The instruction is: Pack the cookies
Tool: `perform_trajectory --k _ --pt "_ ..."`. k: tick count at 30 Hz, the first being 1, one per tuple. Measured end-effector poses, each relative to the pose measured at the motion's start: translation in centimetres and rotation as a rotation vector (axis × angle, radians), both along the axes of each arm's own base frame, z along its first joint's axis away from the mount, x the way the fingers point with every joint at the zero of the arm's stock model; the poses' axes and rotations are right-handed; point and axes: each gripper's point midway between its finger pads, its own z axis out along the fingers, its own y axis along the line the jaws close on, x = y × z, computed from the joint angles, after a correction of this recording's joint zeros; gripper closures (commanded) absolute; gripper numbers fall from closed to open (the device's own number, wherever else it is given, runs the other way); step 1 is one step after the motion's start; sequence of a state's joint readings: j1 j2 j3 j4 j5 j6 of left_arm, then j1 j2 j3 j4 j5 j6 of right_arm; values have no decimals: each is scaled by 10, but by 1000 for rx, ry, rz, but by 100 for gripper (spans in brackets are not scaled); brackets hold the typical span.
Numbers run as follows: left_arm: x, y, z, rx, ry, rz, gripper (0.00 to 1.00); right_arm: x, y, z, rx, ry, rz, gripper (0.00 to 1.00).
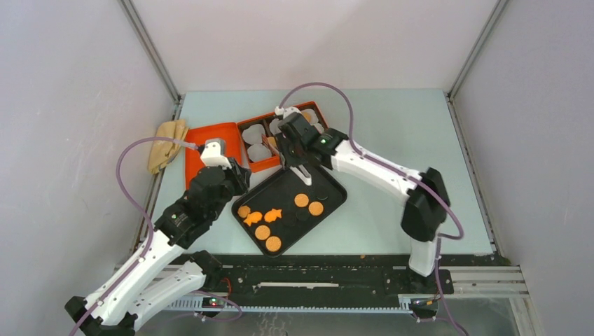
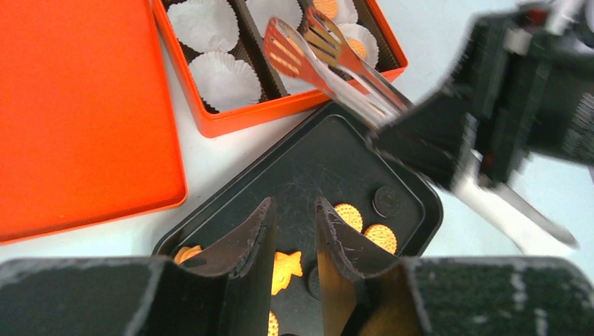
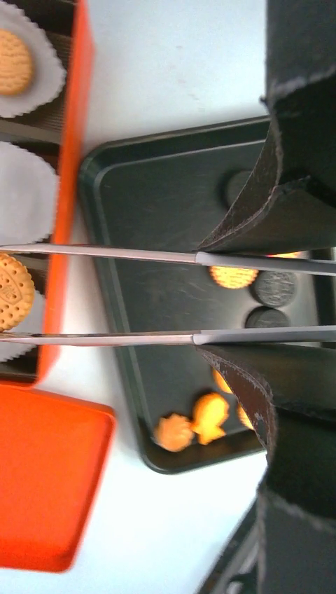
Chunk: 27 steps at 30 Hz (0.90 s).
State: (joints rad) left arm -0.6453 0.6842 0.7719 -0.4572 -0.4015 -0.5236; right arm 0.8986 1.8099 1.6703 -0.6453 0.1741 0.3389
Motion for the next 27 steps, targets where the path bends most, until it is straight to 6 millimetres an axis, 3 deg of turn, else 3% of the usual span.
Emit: perform_trajectory --k 3,7,14,19,24,27 --pt "-1 5 -1 15 7 20 68 35 12 -14 -9 -1 -14 76" --pt "-3 12 4 23 2 42 68 84 11 -44 -30 19 -61 76" --pt "-8 21 10 24 -11 65 68 140 0 -68 -38 32 -111 76" --pt "-8 22 8 30 -5 68 68 158 4 -65 -9 18 -96 75" --pt "-6 21 4 41 8 70 68 161 9 -74 -5 32 -78 73" --pt "-5 21 2 47 15 70 68 159 8 -84 -19 52 -74 61"
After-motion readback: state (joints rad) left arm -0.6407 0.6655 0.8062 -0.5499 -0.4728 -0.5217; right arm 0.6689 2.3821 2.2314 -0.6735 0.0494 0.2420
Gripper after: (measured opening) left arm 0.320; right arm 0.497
